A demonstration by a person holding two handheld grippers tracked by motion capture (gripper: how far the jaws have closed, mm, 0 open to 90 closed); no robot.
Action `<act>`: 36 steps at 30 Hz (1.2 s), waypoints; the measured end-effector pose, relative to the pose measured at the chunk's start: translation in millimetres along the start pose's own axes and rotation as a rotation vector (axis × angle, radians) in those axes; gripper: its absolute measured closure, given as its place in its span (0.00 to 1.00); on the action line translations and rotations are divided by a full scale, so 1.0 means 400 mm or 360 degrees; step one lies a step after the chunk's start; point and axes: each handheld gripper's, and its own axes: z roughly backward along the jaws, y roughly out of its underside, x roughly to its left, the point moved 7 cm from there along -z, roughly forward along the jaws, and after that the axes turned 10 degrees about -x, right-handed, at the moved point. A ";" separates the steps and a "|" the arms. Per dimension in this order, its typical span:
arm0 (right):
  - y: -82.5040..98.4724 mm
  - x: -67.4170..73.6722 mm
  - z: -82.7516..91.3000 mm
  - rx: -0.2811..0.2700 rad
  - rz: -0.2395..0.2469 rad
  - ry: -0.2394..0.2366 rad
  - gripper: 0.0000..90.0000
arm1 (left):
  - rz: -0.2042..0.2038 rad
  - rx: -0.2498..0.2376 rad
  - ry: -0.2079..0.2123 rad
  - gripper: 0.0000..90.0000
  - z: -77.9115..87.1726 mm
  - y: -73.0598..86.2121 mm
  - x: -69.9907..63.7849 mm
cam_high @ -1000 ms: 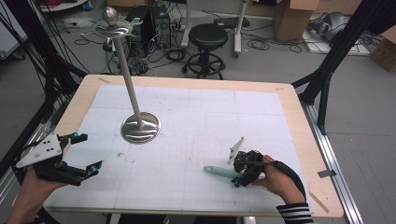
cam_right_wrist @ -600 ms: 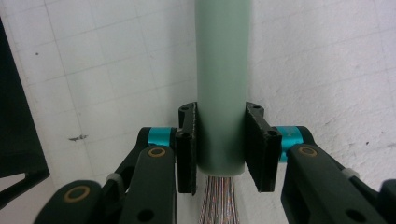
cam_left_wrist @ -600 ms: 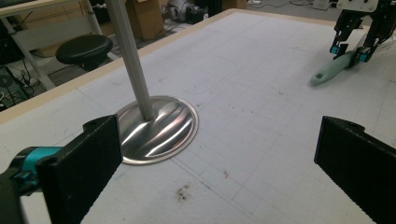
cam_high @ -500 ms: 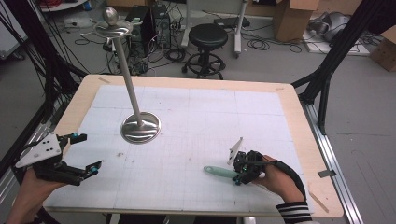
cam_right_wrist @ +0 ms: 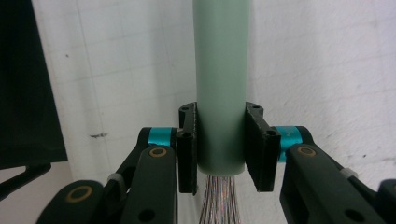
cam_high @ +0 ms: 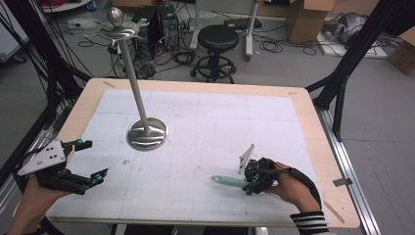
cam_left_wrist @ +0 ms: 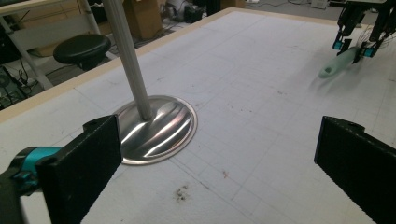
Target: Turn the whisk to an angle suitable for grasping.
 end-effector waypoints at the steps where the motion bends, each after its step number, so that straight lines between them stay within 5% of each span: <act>1: -0.003 0.000 0.003 -0.0011 0.0002 0.0005 0.77 | 0.0000 0.0000 0.0000 0.02 0.000 0.000 0.000; 11: -0.040 0.009 0.025 -0.0097 0.0036 -0.0003 0.77 | -0.0003 0.0013 0.0015 0.02 -0.007 0.004 -0.003; 36: -0.157 0.015 0.107 -0.0590 0.0101 -0.0101 0.77 | -0.0002 0.0021 0.0046 0.02 -0.018 0.004 -0.007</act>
